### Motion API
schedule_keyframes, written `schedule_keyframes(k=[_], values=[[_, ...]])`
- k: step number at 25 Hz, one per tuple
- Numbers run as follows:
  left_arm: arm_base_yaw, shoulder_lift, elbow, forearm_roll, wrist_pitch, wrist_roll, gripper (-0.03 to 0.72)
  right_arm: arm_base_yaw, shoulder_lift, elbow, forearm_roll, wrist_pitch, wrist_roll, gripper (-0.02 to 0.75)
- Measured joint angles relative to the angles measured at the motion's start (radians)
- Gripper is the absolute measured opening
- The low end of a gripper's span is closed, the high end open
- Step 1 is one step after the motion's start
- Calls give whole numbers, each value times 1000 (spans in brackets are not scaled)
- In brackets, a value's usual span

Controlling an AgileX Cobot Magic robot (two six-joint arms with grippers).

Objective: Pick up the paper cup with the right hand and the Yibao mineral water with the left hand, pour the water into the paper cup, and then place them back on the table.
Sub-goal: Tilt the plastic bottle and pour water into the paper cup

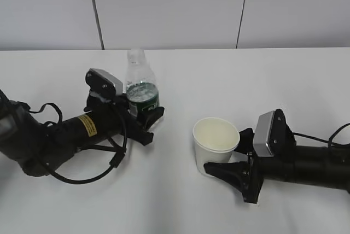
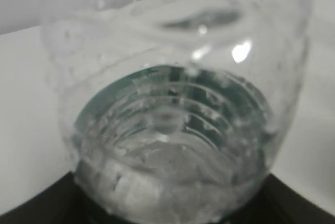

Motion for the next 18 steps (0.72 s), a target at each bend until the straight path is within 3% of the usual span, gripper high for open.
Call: schedule_keyframes(k=[9, 18], values=[[37, -165, 0, -29, 130, 74, 417, 0, -28, -122, -3, 0, 121, 481], [37, -191, -68, -37, 193, 246, 411, 15, -28, -288, -159, 44, 355, 480]])
